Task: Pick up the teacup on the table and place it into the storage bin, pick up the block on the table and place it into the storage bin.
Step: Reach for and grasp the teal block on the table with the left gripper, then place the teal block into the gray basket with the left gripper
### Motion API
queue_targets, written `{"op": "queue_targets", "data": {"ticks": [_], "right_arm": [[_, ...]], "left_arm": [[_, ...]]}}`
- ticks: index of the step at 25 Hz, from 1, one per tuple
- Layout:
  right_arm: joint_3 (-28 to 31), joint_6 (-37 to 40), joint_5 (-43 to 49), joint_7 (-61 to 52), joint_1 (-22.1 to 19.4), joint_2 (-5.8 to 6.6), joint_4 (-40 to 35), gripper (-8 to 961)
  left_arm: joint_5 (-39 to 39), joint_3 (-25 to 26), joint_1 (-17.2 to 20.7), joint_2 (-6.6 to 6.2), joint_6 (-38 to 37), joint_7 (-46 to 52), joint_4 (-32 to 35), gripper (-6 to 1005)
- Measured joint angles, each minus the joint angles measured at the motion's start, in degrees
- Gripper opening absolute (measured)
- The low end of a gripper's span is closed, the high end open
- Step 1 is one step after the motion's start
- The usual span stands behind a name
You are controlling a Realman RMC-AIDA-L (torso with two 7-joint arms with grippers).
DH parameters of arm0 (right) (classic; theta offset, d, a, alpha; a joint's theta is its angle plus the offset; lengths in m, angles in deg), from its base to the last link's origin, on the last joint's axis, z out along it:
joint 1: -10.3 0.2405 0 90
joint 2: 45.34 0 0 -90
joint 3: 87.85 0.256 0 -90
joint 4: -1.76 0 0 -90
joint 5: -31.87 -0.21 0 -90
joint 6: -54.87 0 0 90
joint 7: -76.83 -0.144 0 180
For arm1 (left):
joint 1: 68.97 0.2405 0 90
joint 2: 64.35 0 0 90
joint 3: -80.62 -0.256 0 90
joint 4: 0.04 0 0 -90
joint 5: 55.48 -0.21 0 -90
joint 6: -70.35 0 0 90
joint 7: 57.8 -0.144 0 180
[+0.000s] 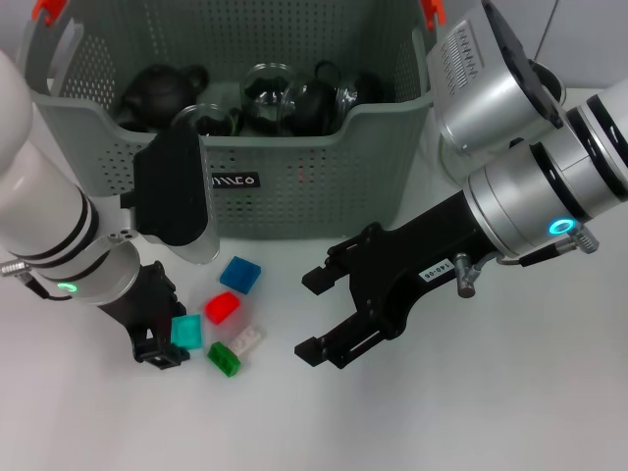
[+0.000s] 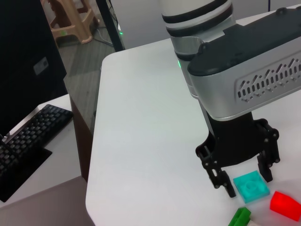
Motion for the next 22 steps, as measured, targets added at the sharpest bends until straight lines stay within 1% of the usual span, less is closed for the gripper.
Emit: {"op": "queue_targets", "data": {"ticks": [1,9,14,16,18,19,20,21,22], "right_arm": [[0.01,0.00,0.00,0.01,0.00,0.00,0.00,886],[0.06,0.02,-0.07,0.06,0.01,-0.02,0.00,884],[0.06,0.01,-0.45,0.67,-0.01,-0.01,0.00,882],[0.13,0.10,-0.71,0.77,-0.08,0.04,0.00,882],[0.27,0.37,-0.78,0.78,-0.14,0.16,-0.01,881],[0.35,0.51,-0.79,0.78,-0.16,0.23,-0.01,881],[0.42,0.77,-0.79,0.79,-0.18,0.29,-0.01,881],[0.53,1.08,-0.78,0.79,-0.20,0.35,0.00,881],[0.79,1.55,-0.73,0.84,-0.23,0.38,-0.01,881]], "left_arm": [[-0.03,-0.01,-0.03,0.00,0.00,0.02,-0.04,666],[0.03,-0.37,-0.03,0.09,-0.96,0.05,-1.39,439],[1.71,1.29,0.69,0.01,-6.59,-0.25,-6.73,412],[3.71,3.96,0.93,-0.12,-10.77,-0.66,-9.65,418],[5.80,8.20,0.91,-0.21,-15.27,-1.41,-12.08,423],[5.80,8.20,0.91,-0.21,-15.27,-1.41,-12.08,426],[8.11,12.39,0.75,-0.23,-18.99,-2.16,-13.88,429],[11.77,18.25,0.58,-0.30,-23.09,-2.89,-15.76,432],[12.41,19.36,0.58,-0.33,-23.56,-2.95,-16.10,435]]}}
